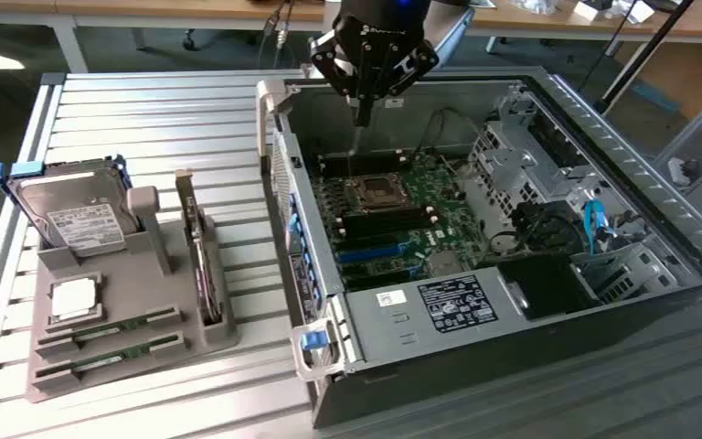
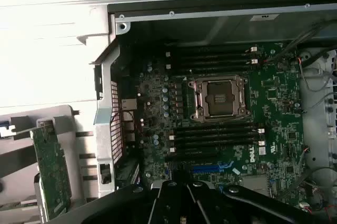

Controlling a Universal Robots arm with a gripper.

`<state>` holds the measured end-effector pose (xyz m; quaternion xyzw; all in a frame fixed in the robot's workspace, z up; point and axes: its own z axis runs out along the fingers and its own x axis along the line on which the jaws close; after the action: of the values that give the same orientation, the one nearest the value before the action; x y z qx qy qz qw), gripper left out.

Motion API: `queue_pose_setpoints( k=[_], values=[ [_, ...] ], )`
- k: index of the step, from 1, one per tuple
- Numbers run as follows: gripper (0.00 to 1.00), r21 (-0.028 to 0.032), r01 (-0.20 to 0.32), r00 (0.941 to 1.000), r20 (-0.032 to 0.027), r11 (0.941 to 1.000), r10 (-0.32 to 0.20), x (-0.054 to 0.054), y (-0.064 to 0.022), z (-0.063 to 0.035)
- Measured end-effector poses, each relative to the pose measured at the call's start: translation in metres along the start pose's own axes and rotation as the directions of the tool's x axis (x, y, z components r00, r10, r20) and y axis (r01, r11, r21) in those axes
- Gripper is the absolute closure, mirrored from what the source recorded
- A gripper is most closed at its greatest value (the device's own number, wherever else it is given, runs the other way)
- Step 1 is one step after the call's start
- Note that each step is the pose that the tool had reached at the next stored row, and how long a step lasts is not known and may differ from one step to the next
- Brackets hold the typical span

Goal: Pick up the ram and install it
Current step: 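Reach for the ram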

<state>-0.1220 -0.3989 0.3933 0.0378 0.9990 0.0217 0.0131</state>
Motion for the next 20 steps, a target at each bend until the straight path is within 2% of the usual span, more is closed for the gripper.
queue_pose_setpoints(
  k=[4,7,20],
  values=[
    [0.89,0.0,0.0,1.0,0.0,1.0,0.0,0.0,0.0,0.0],
    [0.89,0.0001,0.0,1.0,0.0,1.0,0.0,0.004,-0.0004,-0.0002],
    [0.89,0.0,0.0,1.0,0.0006,1.0,0.0,0.049,-0.0037,-0.0014]
  ],
)
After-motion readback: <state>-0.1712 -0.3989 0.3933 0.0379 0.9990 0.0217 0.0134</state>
